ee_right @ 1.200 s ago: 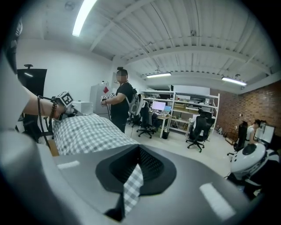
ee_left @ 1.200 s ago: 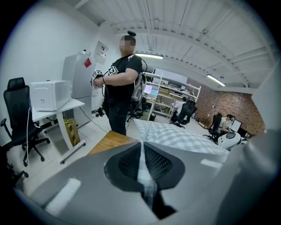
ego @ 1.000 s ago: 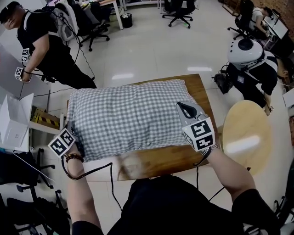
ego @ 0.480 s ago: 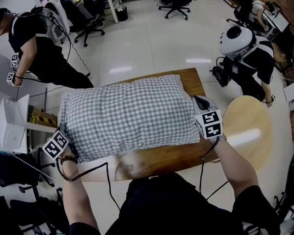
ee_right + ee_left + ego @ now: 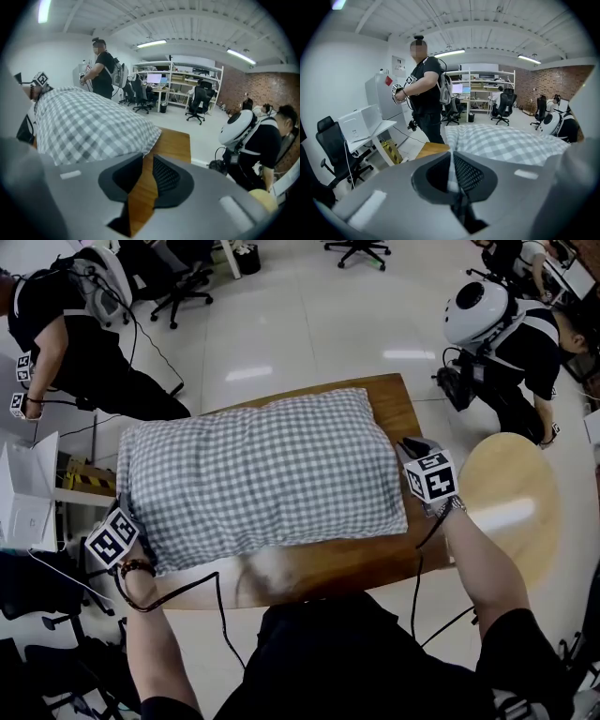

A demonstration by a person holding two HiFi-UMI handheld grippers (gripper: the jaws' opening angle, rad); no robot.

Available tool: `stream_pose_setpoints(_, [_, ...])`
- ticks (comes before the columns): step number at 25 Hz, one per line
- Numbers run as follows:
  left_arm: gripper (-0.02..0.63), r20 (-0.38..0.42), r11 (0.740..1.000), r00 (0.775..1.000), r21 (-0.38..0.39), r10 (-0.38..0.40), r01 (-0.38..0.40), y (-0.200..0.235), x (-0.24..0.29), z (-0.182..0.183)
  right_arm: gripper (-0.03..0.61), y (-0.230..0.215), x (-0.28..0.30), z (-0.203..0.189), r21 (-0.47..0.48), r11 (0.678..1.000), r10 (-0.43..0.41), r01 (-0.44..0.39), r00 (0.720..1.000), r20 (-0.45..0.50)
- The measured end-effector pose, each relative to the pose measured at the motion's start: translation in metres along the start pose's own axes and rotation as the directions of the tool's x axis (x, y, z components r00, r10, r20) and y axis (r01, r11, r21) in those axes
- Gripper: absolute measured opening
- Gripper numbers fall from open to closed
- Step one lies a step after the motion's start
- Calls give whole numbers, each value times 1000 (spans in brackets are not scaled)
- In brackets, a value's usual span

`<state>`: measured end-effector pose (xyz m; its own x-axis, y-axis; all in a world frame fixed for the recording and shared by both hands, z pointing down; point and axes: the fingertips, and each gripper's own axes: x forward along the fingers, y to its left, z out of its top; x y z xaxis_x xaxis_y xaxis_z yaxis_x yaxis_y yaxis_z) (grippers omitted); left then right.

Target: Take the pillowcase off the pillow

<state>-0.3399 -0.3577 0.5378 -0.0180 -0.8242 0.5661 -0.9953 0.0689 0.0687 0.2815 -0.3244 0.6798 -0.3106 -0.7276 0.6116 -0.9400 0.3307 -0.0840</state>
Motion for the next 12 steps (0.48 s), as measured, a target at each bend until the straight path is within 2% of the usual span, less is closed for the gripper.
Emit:
stream_pose_setpoints(4, [6, -1, 1000, 1000, 26, 12, -12, -33, 3, -17, 105, -19, 1, -26, 143, 979, 149, -147, 989, -6])
stream_pose_setpoints(7, [6, -1, 999, 1000, 48, 14, -14, -32, 4, -21, 194, -1, 2, -27, 256, 928, 276, -270, 961, 13])
stream_pose_setpoints(9, [6, -2, 998, 1000, 60, 21, -21, -21, 2, -20, 235, 16, 8, -24, 308, 896, 330, -320, 944, 19])
stream_pose_setpoints(12, [6, 5, 998, 1000, 63, 14, -15, -13, -1, -18, 289, 33, 16, -24, 350, 867, 373, -354, 928, 15])
